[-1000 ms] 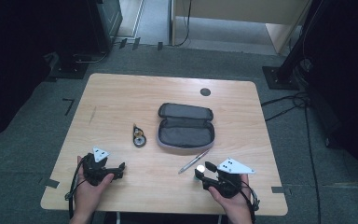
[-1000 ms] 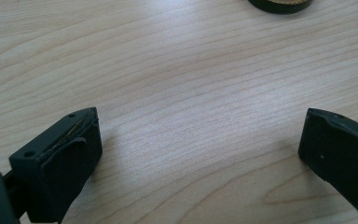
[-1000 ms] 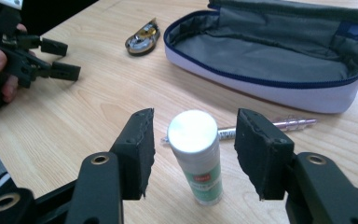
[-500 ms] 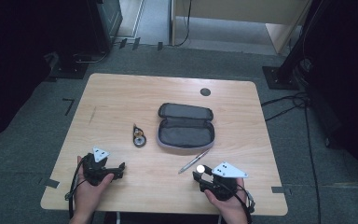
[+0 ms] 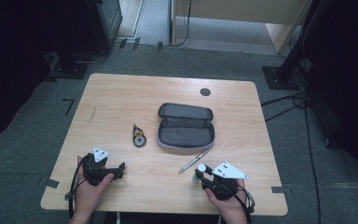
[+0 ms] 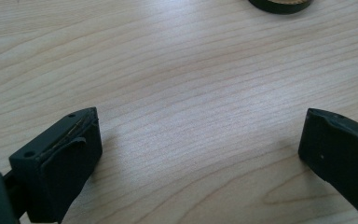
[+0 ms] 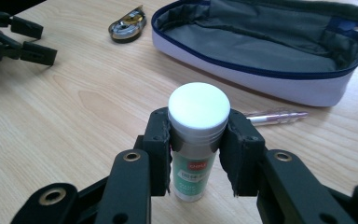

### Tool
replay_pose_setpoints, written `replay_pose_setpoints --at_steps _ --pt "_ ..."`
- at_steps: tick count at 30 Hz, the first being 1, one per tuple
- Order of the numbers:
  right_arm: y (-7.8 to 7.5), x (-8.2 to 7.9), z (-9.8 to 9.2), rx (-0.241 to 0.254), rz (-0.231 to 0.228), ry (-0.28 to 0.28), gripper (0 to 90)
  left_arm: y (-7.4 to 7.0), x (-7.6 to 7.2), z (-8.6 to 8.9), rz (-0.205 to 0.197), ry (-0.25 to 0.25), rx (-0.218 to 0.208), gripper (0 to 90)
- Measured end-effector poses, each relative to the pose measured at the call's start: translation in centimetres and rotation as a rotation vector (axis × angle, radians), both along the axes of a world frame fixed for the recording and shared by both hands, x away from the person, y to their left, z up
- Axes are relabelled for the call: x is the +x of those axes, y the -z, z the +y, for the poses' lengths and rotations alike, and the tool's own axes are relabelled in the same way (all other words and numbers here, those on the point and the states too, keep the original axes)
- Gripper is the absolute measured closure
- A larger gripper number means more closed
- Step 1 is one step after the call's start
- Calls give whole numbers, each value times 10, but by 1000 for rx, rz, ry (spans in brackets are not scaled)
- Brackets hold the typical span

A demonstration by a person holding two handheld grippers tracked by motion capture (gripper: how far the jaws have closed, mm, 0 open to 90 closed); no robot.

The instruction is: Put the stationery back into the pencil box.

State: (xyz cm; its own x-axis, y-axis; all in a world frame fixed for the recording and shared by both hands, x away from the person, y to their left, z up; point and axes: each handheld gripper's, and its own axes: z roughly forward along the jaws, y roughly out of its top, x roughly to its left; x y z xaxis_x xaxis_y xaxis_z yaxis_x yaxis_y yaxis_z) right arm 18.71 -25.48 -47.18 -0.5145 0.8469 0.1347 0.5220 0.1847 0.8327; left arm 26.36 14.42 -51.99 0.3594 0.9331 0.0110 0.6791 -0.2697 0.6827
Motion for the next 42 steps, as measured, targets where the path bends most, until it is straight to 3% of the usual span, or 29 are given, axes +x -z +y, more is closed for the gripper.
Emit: replay_pose_setpoints --at_steps 22,33,42 --pt "-40 24 1 21 -58 19 657 0 0 0 0 0 0 0" --pt "-56 49 7 26 -86 29 657 0 0 0 0 0 0 0" --pt "-55 73 12 31 -90 59 658 0 0 0 0 -1 -1 0"
